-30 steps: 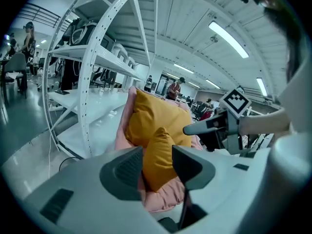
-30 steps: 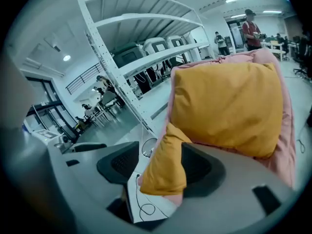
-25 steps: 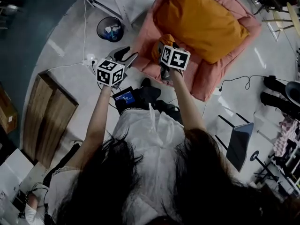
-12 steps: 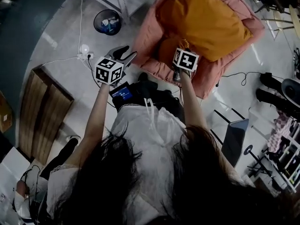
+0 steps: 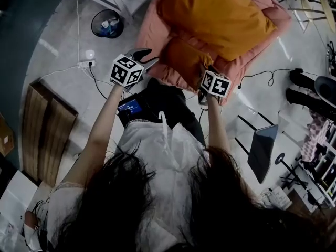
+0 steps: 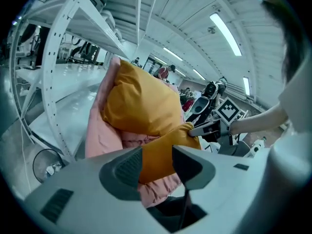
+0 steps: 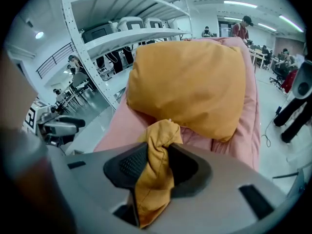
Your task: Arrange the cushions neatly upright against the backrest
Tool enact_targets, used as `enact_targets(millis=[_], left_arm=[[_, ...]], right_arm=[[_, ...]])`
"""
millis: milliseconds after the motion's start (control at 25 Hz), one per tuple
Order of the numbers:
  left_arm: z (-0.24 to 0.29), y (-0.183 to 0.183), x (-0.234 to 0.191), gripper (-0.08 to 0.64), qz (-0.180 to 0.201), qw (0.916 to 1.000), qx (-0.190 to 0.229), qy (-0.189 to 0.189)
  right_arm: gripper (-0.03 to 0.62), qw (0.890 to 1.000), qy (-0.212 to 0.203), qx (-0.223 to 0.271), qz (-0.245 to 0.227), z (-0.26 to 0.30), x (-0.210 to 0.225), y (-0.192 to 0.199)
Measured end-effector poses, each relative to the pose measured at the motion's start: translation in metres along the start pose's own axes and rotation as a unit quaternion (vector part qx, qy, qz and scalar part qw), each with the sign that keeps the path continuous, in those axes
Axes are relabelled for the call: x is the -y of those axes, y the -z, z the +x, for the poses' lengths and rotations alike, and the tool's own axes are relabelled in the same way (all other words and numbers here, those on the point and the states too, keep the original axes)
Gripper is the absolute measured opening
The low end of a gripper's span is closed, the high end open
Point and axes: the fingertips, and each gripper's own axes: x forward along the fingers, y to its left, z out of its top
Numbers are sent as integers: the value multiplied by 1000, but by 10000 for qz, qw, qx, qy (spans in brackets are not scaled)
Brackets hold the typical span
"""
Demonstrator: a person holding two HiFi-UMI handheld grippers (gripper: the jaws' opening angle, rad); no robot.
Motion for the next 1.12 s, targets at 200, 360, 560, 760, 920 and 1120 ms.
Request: enact_targets(millis=[200,360,560,760,920,1120], left_arm=[[51,15,-14,202,61,9985,-443,315],[94,21,-27,204,-301,9974,-497,417],[146,31,-48,264,-753,9931,-719,538],[186,54,-62,302,-932,9862,-1285,472],[210,67,-69,321,-1178,9789,-1613,423],[247,59,-65,327,-1088,9815,-1516,425]], right_arm=[[143,9989,-403,220,-123,-1,28,15],[143,9961,-738,336,-339,0,49,33],[141,9930,-955,359,-602,-2,71,63],[138,9916,-973,241,-813,-9,83,95],[137,9932,-949,261,-623,-6,86,108],[137,9938,-917,317,-541,-2,87,111]])
